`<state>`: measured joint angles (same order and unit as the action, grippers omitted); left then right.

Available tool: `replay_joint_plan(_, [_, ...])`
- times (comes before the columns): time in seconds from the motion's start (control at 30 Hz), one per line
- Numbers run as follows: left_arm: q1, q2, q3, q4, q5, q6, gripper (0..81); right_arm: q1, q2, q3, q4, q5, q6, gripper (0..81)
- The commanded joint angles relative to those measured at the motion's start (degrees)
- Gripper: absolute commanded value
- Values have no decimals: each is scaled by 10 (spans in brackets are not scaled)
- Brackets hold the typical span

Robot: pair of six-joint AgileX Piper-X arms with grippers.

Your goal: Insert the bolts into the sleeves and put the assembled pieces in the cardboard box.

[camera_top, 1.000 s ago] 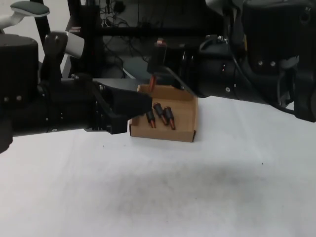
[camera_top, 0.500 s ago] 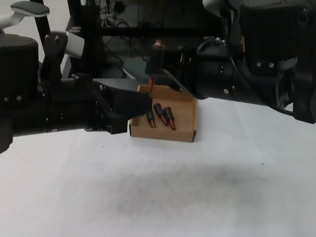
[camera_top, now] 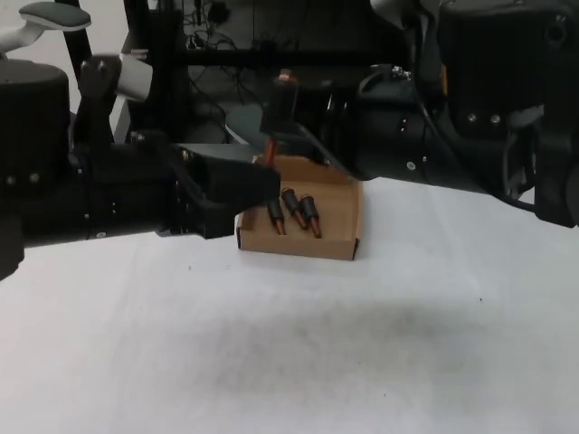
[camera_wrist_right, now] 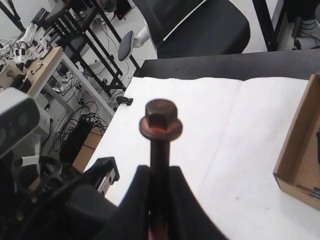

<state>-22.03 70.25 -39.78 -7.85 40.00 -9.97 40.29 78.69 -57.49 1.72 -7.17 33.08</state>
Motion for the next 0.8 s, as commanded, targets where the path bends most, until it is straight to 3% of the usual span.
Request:
replay_joint_plan(0.0, [2,-2,-5,-27,0,-4,17,4,-3,-4,-5,4,0,4])
replay_joint_plan(0.3, [2,-2,-5,-27,-11,-16,17,16,-3,-4,0,19,0,4])
replay_joint_plan(0.77, [2,-2,-5,-25,-65,-16,17,71,-5,-4,0,86,-43,4])
